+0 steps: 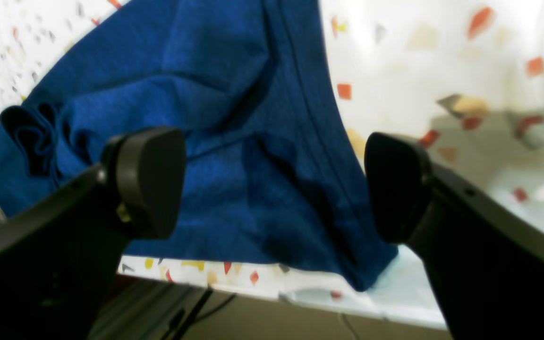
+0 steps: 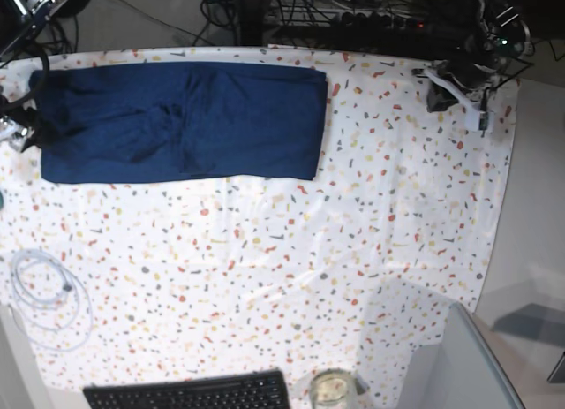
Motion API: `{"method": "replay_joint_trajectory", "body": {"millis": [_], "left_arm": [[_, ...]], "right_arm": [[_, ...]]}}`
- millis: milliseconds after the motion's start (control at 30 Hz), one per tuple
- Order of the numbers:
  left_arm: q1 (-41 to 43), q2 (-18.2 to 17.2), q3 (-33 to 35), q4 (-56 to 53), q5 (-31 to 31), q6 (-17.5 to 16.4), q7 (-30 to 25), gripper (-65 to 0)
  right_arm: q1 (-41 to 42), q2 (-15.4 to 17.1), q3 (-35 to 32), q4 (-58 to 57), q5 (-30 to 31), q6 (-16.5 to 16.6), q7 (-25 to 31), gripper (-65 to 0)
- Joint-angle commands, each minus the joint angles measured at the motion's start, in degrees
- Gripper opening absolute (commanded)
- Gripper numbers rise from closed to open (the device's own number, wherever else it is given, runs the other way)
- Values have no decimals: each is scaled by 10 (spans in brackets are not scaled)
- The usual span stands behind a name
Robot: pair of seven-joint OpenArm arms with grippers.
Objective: Layout the t-shirt on the table in an organized manner, then fold the t-shirt properly
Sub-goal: 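Withdraw both grippers from the folded shirt, then grasp the folded edge with the left gripper and the shirt end with the right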
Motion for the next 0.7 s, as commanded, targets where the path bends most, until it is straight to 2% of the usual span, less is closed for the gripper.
{"method": "replay_joint_trajectory", "body": {"millis": [0,33,133,200,267,500,667], "left_arm": [[1,-3,8,7,-8,-5,-18,-650],[1,-2,18,7,-8,-4,-24,-650],[1,2,52,2,-8,36,-38,-650],[1,3,72,-5,-8,49,-52,-650],[-1,3,97,-15,-8,54,-68,-650],[-4,6,181,-41,-8,54,-99,-650],[-5,9,218,-43,-8,54,-104,-650]], "right_arm": [[3,14,1,-1,9,3,13,-90],[3,16,0,-10,9,3,21,-90],[8,17,0,-39,5,3,28,-90],[9,21,0,-49,5,3,31,-90],[9,19,-5,-49,5,3,31,-90],[4,14,-86,-48,9,3,23,-98],[-2,-8,-91,-46,9,3,5,-99]]}}
